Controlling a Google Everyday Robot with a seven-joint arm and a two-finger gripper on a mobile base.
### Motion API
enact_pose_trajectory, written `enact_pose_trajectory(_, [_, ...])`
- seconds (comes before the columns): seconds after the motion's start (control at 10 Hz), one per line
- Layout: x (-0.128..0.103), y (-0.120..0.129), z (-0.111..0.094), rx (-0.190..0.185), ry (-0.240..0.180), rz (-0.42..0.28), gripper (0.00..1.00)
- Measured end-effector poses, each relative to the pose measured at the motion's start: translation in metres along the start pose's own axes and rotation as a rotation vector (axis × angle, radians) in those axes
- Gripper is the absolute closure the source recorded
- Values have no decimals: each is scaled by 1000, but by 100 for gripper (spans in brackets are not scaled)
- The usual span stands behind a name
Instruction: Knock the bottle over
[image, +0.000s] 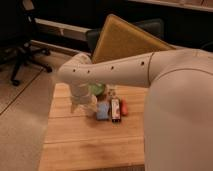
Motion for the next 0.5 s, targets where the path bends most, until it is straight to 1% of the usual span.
enact_pose_trajectory(0.3, [-1, 0, -2, -1, -7, 0, 35])
enact_pose_trajectory(0.4, [-10, -5, -15, -11, -48, -2, 35])
enact_pose_trajectory(0.5, [-14, -11, -21, -8, -67, -2, 35])
